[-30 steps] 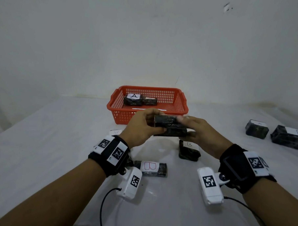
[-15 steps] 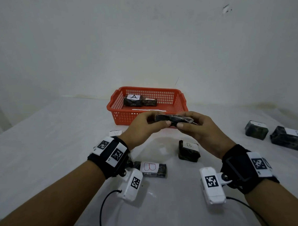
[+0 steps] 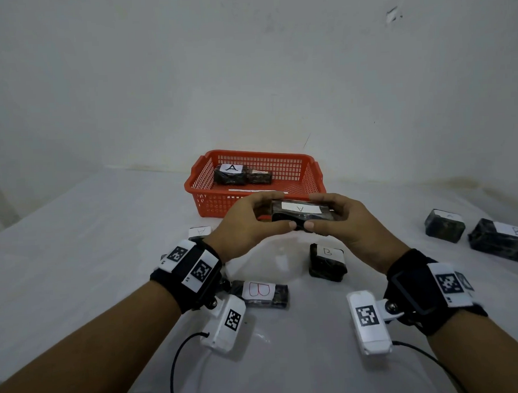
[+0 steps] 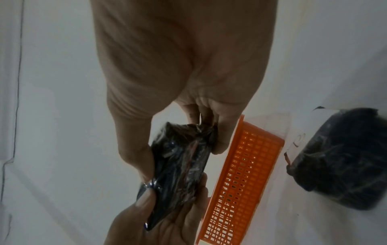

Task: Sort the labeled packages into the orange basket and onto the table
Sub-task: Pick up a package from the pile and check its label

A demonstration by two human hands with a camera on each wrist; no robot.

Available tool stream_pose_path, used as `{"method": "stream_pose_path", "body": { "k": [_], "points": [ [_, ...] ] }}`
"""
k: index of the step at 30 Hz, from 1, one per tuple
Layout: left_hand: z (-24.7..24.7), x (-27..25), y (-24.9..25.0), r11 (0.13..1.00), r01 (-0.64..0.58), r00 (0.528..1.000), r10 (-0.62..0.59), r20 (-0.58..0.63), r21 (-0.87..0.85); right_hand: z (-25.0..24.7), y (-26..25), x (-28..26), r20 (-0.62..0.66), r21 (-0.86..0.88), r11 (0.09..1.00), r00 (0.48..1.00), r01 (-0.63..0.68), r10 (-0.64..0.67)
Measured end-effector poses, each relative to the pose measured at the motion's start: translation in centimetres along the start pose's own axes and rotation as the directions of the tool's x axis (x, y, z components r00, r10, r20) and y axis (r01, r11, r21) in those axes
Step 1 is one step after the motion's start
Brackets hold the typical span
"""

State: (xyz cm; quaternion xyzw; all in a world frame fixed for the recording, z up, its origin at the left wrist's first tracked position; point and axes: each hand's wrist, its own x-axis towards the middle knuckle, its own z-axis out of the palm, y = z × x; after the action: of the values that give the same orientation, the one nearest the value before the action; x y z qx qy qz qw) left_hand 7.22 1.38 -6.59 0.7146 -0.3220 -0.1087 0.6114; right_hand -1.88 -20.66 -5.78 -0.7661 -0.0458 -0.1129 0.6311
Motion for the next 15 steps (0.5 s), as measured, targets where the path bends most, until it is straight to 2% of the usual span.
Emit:
{"method": "stream_pose_path", "body": {
  "k": [5,9,12,15],
  "points": [
    [0.12,-0.29,0.23,1.000,0.007,0.999,-0.007,0.051,-0.002,0.17,0.36,0.04,-0.034,-0.075,0.997,0.999,0.033,-0.035],
    [-0.09,-0.41,0.11,0.999,-0.022,0.999,0.020,0.035,0.047,0.08,0.09,-0.16,0.012,-0.104,0.995,1.000,-0.007,0.008],
    [-0.02,-0.49,0.12,1.000,-0.012,0.998,0.011,0.066,0.011,0.12,-0.30,-0.23,0.027,-0.182,0.983,1.000,0.007,-0.002],
    [0.11,-0.53,0.30,1.000,-0.001,0.995,0.003,0.099,-0.018,0.34,-0.33,-0.40,-0.022,-0.238,0.971,0.999,0.028,-0.034]
  ]
}}
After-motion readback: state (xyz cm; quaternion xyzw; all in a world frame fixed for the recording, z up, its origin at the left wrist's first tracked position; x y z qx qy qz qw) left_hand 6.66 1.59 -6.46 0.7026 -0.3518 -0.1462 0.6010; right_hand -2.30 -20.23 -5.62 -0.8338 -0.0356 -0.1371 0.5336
